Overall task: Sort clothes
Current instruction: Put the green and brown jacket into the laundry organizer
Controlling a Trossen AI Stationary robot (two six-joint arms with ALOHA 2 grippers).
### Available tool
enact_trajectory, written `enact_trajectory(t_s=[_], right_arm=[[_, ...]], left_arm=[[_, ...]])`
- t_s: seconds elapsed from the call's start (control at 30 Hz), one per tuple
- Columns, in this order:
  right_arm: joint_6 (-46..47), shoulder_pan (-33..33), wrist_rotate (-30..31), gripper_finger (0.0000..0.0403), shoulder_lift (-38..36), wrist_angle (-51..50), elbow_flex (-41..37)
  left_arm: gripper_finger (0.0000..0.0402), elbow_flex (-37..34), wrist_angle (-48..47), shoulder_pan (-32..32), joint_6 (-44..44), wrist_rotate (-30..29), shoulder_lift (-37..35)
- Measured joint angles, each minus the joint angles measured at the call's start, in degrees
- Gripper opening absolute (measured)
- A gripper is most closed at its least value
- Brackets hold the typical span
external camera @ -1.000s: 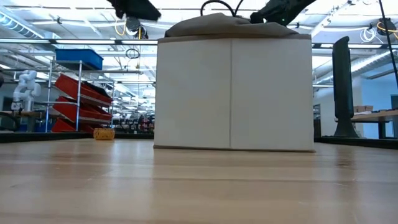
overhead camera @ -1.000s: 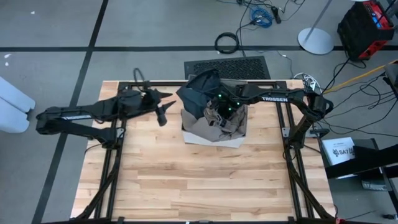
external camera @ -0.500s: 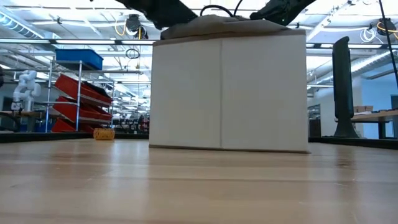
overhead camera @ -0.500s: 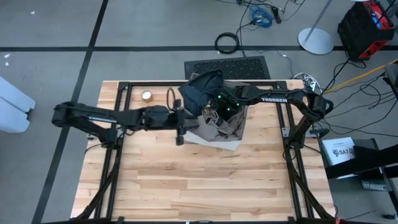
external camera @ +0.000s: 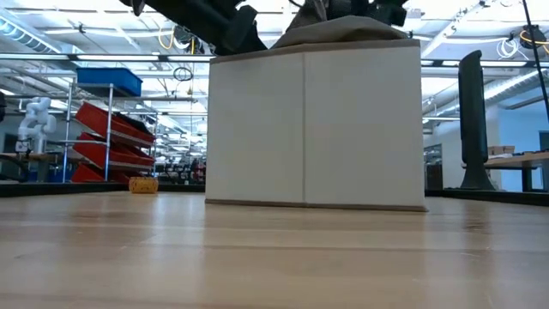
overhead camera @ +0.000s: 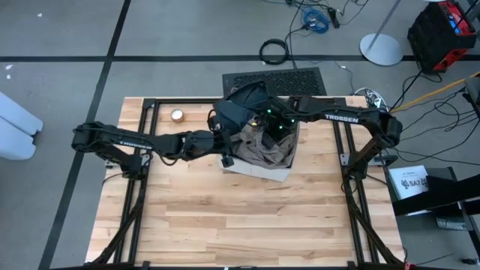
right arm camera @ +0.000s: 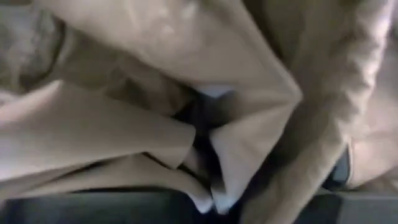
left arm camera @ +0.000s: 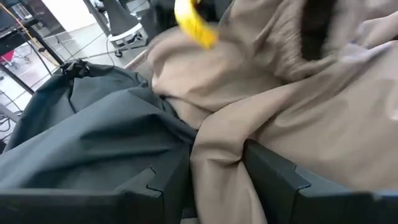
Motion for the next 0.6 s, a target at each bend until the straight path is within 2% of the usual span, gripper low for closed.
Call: enact_trajectory(t_s=[0.3,0.47,0.6], right_arm=[[-0.8,0.7,-0.1,0.0159,-0.2,-12.1,11.0],[-1.9,1.3,8.0,0.0175,-0.4,-15.8,18.1],[-2.9,1.6,10.8,0.0175,-0.4,-17.2,23.1]], left_arm=[[0.0160,0.0,-0.1,0.0,0.1,-0.4,0.0],[0.0160,0.0,-0.1,0.0,0.1,-0.4,0.0],[0.0160,0.0,-0.1,0.0,0.1,-0.4,0.0]])
